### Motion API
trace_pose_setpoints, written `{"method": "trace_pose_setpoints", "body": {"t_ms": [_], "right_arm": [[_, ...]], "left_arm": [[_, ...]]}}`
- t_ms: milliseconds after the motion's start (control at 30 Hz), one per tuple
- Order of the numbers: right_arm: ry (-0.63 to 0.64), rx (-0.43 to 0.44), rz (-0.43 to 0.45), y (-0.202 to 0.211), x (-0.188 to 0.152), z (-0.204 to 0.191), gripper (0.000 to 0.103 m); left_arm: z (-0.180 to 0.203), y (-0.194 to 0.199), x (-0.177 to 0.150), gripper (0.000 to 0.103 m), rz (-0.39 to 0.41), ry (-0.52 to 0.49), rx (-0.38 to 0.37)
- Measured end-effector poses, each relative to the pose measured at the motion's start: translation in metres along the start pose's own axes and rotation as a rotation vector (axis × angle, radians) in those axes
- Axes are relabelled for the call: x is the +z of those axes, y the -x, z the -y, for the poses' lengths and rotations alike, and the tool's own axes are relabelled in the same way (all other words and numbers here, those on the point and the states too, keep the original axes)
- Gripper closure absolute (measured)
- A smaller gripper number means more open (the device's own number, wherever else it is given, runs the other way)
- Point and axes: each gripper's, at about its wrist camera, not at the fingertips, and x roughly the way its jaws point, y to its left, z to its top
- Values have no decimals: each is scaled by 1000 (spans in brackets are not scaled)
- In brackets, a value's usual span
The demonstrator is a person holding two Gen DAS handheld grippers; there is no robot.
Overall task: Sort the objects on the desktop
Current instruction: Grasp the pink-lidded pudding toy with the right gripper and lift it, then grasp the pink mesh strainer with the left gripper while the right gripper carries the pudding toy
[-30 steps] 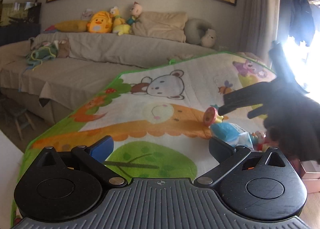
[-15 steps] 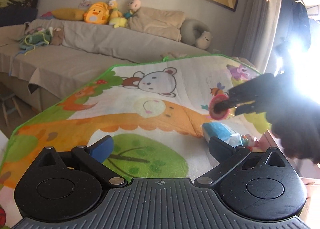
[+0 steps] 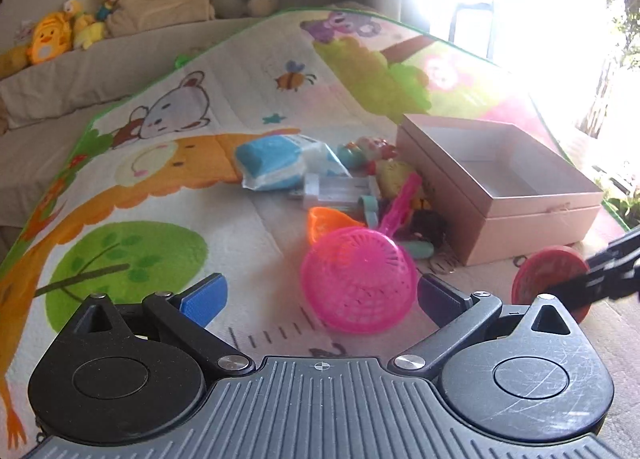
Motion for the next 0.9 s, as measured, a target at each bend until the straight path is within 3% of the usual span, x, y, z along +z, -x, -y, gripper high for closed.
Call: {"method": "trace_pose_setpoints", "body": {"t_ms": [133, 200, 267, 333, 400, 467, 600, 800, 900], "right_arm": [[13, -28, 35, -1, -18, 10, 57], [25, -47, 108, 13, -20, 13, 42], [21, -72, 199, 34, -20, 19, 39], [-20, -171, 318, 54, -16, 30, 36], [-85, -325, 419, 63, -11, 45, 23], [-160, -409, 432, 61, -4, 63, 21], [-219, -439, 411, 38, 10, 85, 21], [-144, -396, 440, 7, 36, 75, 12], [-125, -392, 453, 1, 47, 66, 12]], "left_arm": [[17, -5, 1, 0, -14, -48, 33], [19, -4, 0, 0, -27, -60, 51], [19, -6, -1, 0, -40, -64, 65], [19, -10, -2, 0, -54, -59, 75], [20, -16, -2, 0, -66, -46, 74], [23, -20, -1, 0, -69, -39, 69], [27, -19, -1, 0, -56, -46, 60], [20, -17, -1, 0, -40, -45, 60], [22, -25, 4, 0, -32, -50, 53]]}}
